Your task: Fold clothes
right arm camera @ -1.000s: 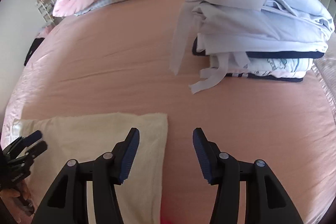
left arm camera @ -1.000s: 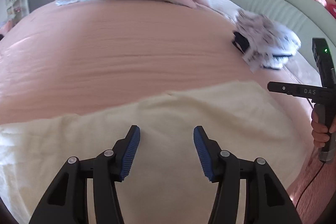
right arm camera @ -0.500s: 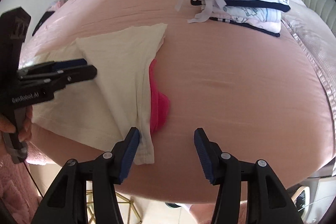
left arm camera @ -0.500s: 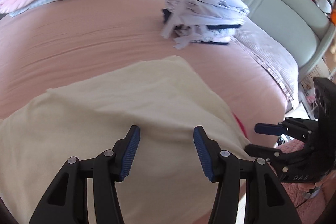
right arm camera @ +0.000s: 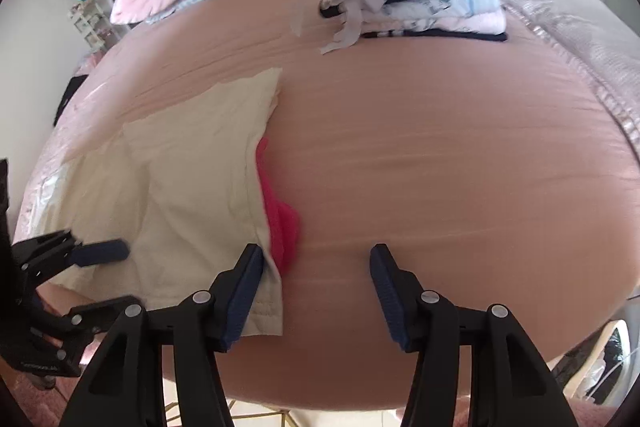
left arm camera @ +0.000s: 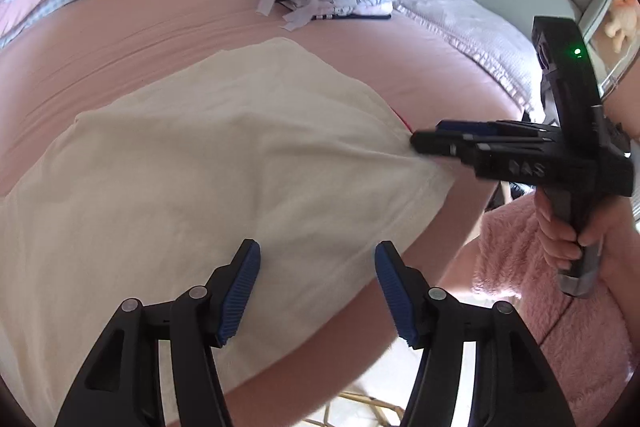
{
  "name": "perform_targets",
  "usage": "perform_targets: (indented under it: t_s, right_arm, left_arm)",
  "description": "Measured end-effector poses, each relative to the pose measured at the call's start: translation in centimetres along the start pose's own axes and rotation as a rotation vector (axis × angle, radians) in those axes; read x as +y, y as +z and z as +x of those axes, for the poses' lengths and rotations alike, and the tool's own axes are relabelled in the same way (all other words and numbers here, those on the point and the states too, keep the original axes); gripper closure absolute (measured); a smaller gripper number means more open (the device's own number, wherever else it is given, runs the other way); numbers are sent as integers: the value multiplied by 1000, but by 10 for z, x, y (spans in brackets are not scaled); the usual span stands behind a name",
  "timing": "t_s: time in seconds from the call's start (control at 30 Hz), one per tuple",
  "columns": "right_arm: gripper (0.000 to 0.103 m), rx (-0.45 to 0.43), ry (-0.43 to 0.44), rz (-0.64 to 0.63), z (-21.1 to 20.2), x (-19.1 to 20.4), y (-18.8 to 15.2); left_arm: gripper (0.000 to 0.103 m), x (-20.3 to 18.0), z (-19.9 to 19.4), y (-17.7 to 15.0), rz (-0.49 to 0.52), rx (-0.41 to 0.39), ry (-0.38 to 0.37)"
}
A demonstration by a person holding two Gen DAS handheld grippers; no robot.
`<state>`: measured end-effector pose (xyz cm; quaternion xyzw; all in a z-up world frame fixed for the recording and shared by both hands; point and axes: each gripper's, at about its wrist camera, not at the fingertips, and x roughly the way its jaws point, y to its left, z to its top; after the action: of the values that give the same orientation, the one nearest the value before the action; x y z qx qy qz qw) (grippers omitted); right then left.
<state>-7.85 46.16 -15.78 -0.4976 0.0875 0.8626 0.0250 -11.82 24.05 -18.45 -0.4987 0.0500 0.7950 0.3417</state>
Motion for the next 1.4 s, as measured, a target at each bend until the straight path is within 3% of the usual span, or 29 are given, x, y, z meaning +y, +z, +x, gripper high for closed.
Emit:
perform_targets:
  t_s: [0.07, 0.1, 0.23, 0.33, 0.4, 0.47, 0.53, 0.6, 0.67, 0.77, 0.83, 0.9, 0.97, 1.1, 1.17, 1.23, 1.3, 1.4]
  right_arm:
    - [49, -69, -173, -27, -8, -6, 2]
    - [49, -81, -155, -15, -10, -11, 3]
    - [49, -112, 90, 81, -25, -11, -2]
    - [49, -90, 80, -58, -25, 23, -9]
    - [49, -21, 37, -142, -12, 40, -13]
    - [44, 61, -51, -147, 1, 40, -16]
    - [42, 57, -39, -63, -5, 26, -14]
    - [42, 19, -11, -8, -15, 16, -12]
    - [42, -71, -53, -21, -29, 22, -8]
    - [42, -174, 21, -98, -40, 58, 3]
    - [42, -136, 51, -181, -23, 89, 8]
    - [42, -35, -59, -275, 9, 112, 4]
    - [41, 13, -112, -327, 20, 118, -7]
    - [40, 122, -140, -449, 3, 126, -25]
    - [40, 147, -143, -427, -5, 125, -25]
    - [40, 91, -125, -335, -20, 124, -14]
    - [40, 0, -38, -290, -34, 139, -3]
    - [40, -17, 110, -274, -25, 177, 5]
  left_arm:
    - [46, 7, -5, 4, -49, -64, 18]
    - [46, 9, -4, 9, -66, -82, 17]
    - [46, 10, 14, 30, -102, -96, 25]
    - [45, 2, 26, 26, -77, -29, 59]
    - [37, -4, 26, 17, -58, 9, 75]
    - [37, -10, 20, 3, -6, 47, 91]
    - [37, -15, 10, -10, 69, 100, 98]
    - [36, -11, -7, -16, 72, 89, 68]
    - [36, 4, -23, -12, 13, 19, 79]
    - [36, 35, -33, 0, -86, -69, 220]
    - [36, 60, -34, -1, -177, -61, 276]
    - [36, 79, -42, -13, -244, -34, 305]
    - [36, 93, -60, -35, -273, -26, 325]
    - [36, 130, -97, -81, -344, -19, 378]
    - [36, 156, -115, -100, -412, -35, 419]
    - [36, 183, -131, -116, -497, -73, 438]
    - [36, 201, -138, -129, -562, -73, 421]
    - [36, 192, -137, -139, -496, -14, 445]
